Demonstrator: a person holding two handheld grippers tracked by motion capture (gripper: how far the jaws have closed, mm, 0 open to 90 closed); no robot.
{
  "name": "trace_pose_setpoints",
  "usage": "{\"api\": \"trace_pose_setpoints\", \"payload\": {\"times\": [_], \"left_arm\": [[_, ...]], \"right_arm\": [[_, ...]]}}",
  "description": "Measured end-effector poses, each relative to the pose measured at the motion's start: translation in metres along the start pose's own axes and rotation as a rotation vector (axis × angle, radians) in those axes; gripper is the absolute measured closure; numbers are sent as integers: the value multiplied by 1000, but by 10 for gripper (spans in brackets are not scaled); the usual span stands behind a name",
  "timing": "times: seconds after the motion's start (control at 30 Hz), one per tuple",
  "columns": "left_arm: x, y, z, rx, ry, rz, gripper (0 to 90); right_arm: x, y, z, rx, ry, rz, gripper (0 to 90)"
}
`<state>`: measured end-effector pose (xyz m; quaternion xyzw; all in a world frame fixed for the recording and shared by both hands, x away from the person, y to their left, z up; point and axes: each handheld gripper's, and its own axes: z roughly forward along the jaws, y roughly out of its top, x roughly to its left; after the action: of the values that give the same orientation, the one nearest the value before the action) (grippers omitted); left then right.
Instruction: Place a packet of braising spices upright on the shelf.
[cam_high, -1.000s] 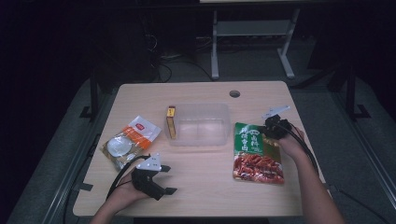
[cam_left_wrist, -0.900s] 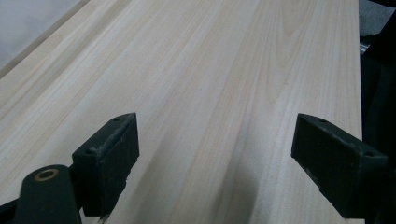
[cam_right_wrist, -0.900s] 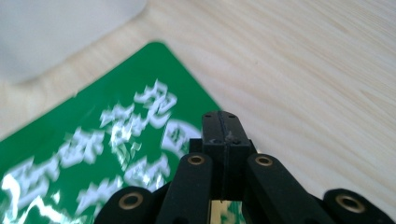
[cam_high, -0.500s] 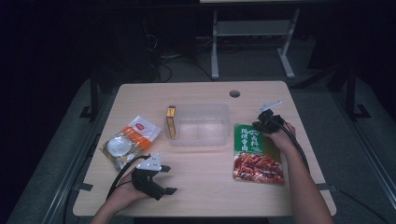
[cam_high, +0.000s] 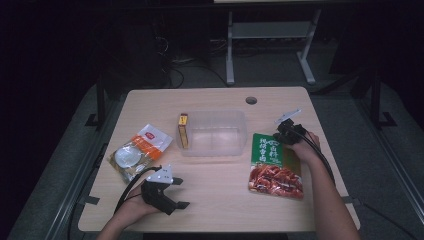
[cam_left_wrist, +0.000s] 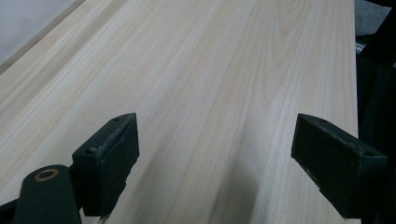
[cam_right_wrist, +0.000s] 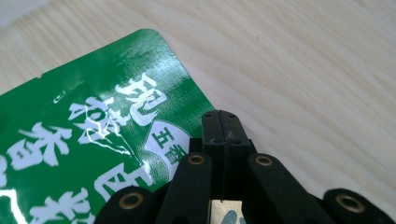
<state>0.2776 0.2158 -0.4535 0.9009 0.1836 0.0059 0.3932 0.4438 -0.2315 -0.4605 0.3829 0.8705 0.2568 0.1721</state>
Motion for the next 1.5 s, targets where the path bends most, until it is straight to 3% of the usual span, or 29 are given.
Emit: {"api": "trace_pose_setpoints", "payload": {"times": [0.37,0.57,0.83,1.0,1.1,1.17,1.2,1.27,1.37,1.5], "left_arm": [[0,0,0,-2,0,-2,147],[-1,1,-1,-1,0,1,147],[-2,2,0,-6,2,1,147],[-2,2,-1,-7,0,4,147],[-2,2,0,-11,2,8,147],[-2,3,-1,-16,3,13,147],[-2,4,-1,-20,2,10,147],[-1,4,-2,-28,-2,14,147],[1,4,0,-24,-5,9,147],[0,6,1,-26,-7,14,147]], "right_arm": [[-5,-22,-23,107,-23,-31,900],[-2,-38,-37,131,-12,-35,900],[14,-62,-59,151,38,-54,900],[33,-73,-70,147,79,-79,900],[45,-74,-73,127,163,-74,900],[57,-71,-73,124,191,-109,900],[62,-68,-76,129,171,-134,900],[61,-66,-83,119,133,-131,900],[49,-72,-86,102,94,-98,900],[38,-81,-81,107,81,-60,900]]}}
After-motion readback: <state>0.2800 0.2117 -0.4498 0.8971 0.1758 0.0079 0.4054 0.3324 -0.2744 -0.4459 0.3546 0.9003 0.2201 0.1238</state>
